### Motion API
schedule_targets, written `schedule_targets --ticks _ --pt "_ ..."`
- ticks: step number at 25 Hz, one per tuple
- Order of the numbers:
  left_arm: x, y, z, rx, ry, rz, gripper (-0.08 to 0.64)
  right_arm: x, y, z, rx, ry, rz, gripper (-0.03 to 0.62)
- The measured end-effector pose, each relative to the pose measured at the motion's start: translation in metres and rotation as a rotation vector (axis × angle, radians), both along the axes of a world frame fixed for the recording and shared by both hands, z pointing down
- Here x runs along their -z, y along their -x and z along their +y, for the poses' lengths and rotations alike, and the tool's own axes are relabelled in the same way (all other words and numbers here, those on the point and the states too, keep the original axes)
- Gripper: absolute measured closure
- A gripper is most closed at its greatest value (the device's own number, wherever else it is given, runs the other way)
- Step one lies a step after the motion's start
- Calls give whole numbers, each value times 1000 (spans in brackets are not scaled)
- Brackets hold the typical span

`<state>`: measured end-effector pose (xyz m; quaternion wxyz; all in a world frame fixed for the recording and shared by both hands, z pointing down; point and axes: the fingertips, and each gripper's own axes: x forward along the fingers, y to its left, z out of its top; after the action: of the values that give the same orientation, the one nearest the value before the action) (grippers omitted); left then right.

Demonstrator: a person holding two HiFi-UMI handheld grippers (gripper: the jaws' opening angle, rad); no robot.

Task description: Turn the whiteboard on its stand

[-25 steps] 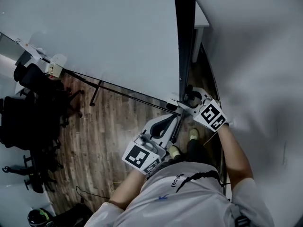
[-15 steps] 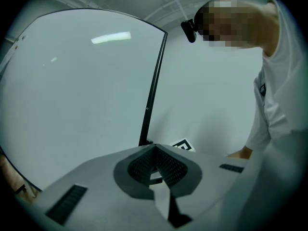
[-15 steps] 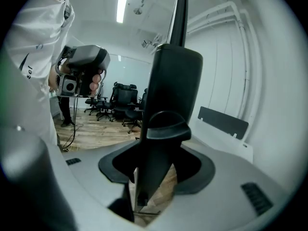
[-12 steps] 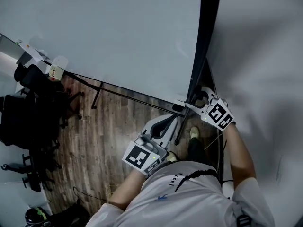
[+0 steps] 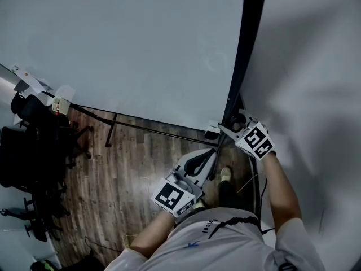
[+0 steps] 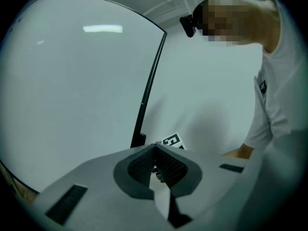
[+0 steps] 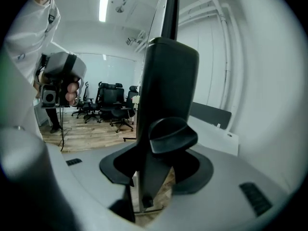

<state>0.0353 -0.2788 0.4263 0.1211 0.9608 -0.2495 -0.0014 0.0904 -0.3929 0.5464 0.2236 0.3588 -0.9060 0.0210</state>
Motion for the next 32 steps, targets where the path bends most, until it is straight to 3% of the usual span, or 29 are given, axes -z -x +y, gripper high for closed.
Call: schedule_targets --ticks 20,32 --pt "2 -70 -77 67 21 -17 560 21 -73 -114 36 20 9 405" --pt "-1 -100 -99 112 27 -18 560 17 -76 -121 63 -12 -33 403"
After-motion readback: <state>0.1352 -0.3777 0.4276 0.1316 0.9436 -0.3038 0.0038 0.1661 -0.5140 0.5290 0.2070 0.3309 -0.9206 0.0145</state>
